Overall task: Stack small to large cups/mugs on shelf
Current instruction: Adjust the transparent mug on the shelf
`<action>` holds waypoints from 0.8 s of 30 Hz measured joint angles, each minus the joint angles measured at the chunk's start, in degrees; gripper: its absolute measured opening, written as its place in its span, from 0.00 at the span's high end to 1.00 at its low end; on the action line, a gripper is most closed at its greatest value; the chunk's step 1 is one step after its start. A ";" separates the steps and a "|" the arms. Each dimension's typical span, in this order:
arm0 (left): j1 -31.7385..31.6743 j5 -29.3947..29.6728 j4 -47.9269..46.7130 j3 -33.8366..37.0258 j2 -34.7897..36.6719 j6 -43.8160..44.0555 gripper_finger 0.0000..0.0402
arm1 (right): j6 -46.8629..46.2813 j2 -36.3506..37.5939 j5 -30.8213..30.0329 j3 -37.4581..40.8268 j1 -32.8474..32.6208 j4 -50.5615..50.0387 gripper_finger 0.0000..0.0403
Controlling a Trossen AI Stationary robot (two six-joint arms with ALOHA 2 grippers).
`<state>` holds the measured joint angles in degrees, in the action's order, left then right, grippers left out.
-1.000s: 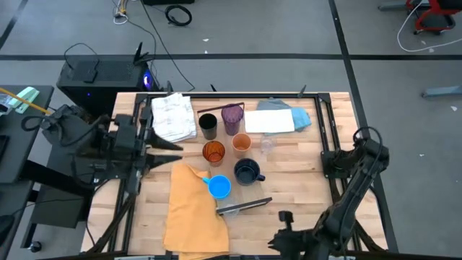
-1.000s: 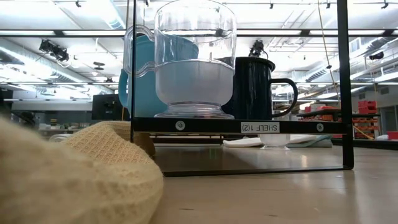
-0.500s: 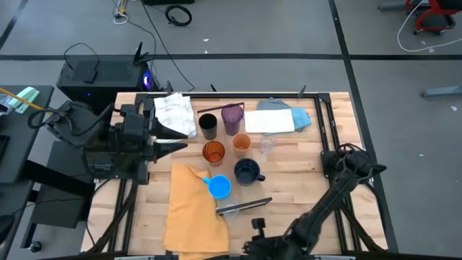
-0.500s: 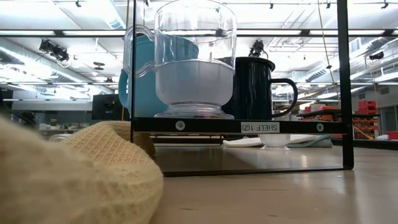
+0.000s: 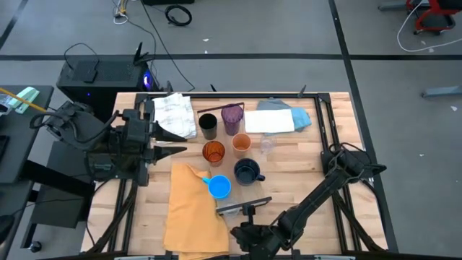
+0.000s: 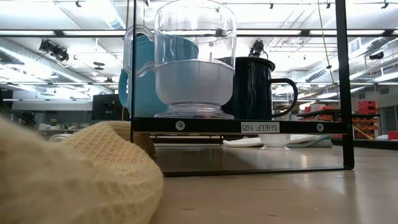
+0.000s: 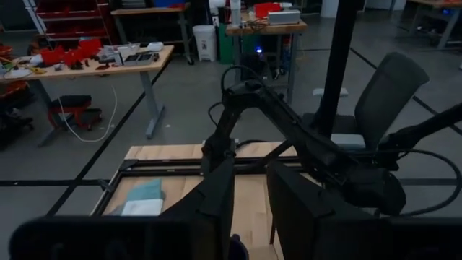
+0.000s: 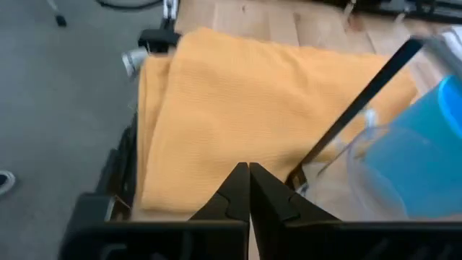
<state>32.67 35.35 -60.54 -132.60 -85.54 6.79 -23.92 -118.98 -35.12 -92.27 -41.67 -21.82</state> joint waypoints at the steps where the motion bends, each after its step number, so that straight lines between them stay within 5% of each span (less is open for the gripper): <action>1: -0.01 0.01 -0.15 0.00 0.00 -0.01 0.78 | 0.00 -0.38 0.09 0.00 0.13 -0.31 0.97; 11: -0.01 0.00 -0.73 0.00 0.00 -0.90 0.78 | -0.28 -3.33 0.42 0.00 0.37 -0.62 0.99; 24: -0.01 0.01 -0.74 0.00 0.00 -2.24 0.81 | 1.30 -3.32 -6.61 0.00 0.28 -2.56 0.99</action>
<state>32.66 35.35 -61.29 -132.60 -85.54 4.55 -22.62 -122.30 -41.73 -92.27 -41.39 -24.39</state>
